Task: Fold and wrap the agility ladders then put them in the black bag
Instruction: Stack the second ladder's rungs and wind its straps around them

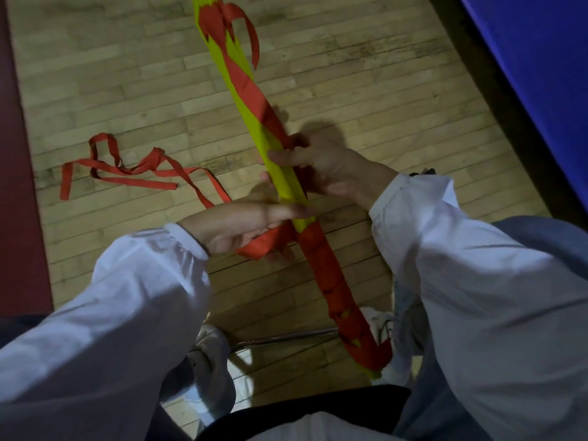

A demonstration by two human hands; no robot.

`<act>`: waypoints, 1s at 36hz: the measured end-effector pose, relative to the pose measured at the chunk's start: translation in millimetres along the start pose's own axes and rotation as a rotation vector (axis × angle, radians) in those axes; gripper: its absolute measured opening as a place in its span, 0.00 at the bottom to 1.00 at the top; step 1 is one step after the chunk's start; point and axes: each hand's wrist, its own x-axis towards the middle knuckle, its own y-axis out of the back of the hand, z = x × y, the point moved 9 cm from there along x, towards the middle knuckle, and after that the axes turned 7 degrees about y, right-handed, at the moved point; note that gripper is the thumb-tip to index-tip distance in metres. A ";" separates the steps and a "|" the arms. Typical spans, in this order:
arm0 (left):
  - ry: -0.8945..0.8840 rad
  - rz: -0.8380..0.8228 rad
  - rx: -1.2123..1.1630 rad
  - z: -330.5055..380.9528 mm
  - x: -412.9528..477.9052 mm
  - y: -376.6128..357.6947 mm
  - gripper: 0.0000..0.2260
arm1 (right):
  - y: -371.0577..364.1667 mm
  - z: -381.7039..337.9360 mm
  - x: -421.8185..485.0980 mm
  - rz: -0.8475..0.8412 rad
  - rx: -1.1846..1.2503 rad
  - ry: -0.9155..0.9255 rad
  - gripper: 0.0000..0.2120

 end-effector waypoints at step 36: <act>-0.064 -0.131 0.006 -1.2 -0.3 -11.9 0.15 | -7.8 2.5 -8.2 -0.097 0.150 -0.136 0.08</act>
